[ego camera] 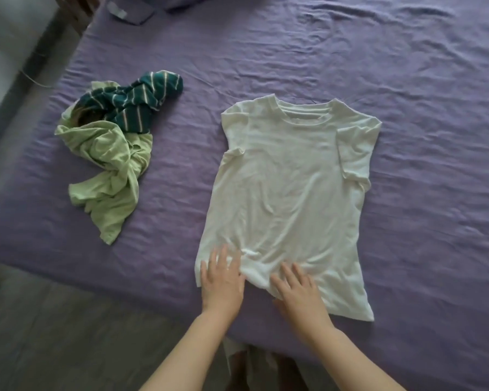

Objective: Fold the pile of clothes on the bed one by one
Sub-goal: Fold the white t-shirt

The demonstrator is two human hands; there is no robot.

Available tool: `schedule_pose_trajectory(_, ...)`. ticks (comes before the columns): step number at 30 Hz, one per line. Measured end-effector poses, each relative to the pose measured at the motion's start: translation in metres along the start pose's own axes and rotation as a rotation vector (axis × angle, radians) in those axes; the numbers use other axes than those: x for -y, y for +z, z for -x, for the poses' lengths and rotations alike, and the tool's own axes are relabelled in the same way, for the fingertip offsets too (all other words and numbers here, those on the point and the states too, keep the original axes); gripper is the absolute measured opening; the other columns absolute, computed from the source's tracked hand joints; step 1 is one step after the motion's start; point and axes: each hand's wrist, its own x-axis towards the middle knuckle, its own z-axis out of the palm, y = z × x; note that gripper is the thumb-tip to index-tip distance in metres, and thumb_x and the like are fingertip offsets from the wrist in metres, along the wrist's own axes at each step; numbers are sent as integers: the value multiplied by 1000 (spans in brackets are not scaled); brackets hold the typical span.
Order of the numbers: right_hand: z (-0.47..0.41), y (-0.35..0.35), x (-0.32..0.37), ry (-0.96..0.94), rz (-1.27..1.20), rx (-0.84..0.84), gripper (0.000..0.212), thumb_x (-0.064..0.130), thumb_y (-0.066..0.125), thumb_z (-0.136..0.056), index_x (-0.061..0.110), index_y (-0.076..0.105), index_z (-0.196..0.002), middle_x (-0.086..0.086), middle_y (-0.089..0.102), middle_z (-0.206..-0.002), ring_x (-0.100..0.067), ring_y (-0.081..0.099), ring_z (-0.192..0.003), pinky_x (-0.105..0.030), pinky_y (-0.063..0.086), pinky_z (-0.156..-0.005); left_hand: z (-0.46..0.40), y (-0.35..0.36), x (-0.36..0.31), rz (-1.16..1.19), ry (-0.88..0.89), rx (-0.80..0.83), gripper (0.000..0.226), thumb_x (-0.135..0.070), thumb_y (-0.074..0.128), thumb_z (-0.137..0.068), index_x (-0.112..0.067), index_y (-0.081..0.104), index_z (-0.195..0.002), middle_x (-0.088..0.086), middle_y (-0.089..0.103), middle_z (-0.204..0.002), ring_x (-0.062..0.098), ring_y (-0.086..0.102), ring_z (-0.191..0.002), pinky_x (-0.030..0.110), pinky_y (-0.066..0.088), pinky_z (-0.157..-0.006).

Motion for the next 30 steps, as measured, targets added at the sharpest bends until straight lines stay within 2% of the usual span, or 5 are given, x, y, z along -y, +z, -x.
schedule_pose_trajectory(4, 1, 18, 14, 33, 17, -54, 66, 34, 92, -36, 21, 71, -97, -8, 67, -114, -32, 64, -107, -46, 54, -78, -9, -5, 24, 390, -325, -71, 77, -43, 53, -92, -14, 12, -150, 13, 31, -149, 31, 30, -135, 41, 27, -108)
schedule_pose_trajectory(9, 6, 34, 15, 48, -7, -34, 62, 30, 58, -88, 24, 31, -143, -5, 18, -156, -28, 12, -145, -46, 15, -114, -24, -13, 45, 457, -565, 28, 71, -49, 59, -84, -14, 36, -141, 15, 44, -138, 34, 37, -128, 41, 30, -103)
schedule_pose_trajectory(16, 12, 32, 27, 136, -66, -28, 61, 34, 46, -95, 26, 16, -147, 1, 4, -159, -22, 3, -146, -39, 12, -116, -20, -24, 57, 799, -383, -112, 20, -31, 51, -93, -12, 52, -96, 12, 60, -104, 25, 53, -87, 34, 41, -72)
schedule_pose_trajectory(22, 7, 22, 28, 186, -107, -115, 62, 38, 50, -91, 24, 22, -145, 5, 29, -149, -19, 27, -137, -33, 23, -108, -33, -68, 54, 1250, -267, -195, 19, -16, 57, -91, -19, 48, -108, -1, 60, -85, 12, 61, -59, 25, 51, -41)
schedule_pose_trajectory(30, -20, 1, -12, 340, -427, -310, 42, 18, 52, -91, 25, 45, -132, -3, 64, -108, -30, 60, -96, -33, 37, -68, -92, -99, 30, 1454, -177, 6, 21, 1, 54, -92, 2, 60, -113, 16, 60, -110, 22, 59, -96, 23, 53, -79)
